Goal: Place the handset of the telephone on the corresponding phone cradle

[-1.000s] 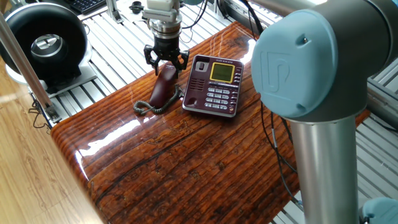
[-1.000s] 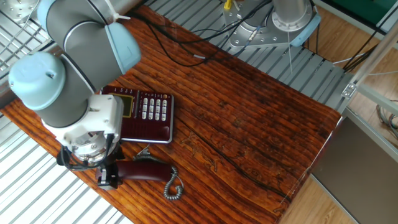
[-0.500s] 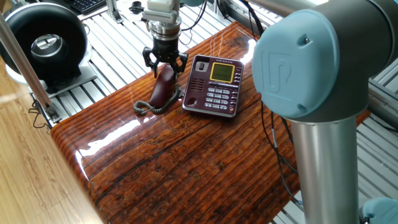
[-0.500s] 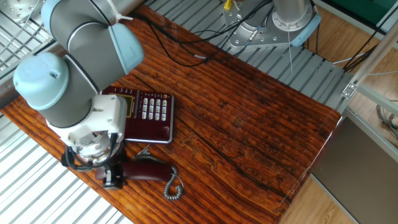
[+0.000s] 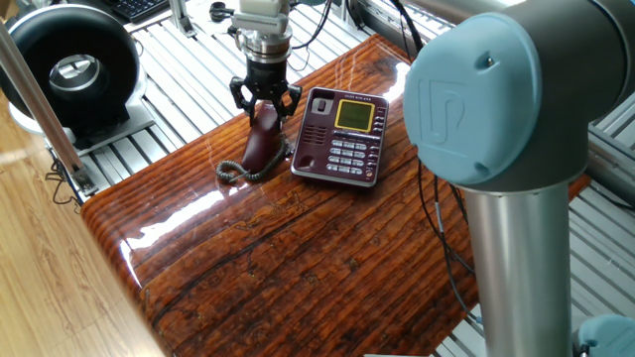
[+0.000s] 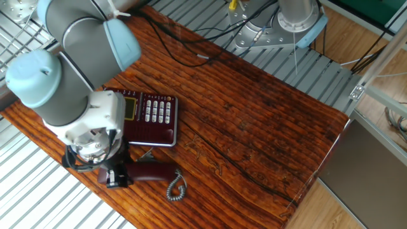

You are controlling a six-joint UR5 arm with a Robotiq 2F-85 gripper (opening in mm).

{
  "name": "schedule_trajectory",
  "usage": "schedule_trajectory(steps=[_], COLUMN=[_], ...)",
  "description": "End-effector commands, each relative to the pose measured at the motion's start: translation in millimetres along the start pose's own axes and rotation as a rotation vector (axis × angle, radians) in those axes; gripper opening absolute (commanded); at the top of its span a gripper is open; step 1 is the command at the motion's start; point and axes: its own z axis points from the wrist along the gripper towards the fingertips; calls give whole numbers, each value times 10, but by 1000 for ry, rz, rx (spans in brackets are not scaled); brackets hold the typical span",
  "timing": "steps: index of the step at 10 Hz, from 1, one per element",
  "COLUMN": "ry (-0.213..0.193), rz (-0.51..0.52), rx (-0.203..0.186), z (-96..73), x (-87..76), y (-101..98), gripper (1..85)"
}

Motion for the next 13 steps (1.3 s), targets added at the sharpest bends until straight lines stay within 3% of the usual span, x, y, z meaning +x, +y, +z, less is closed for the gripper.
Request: schedule_trajectory(steps=[1,3,6,8,10,11,13], ry=[-29,-18,68,80,146,152,128], rz=[32,51,63,49,32,29,42], rx=[46,19,-55,-85,-157,-182,-183], z=[-100,-269,-526,-625,-791,-820,-844], x=[-29,-42,96,78,163,158,56], y=[-82,-69,99,210,429,534,650], gripper=[17,30,40,53,113,123,123])
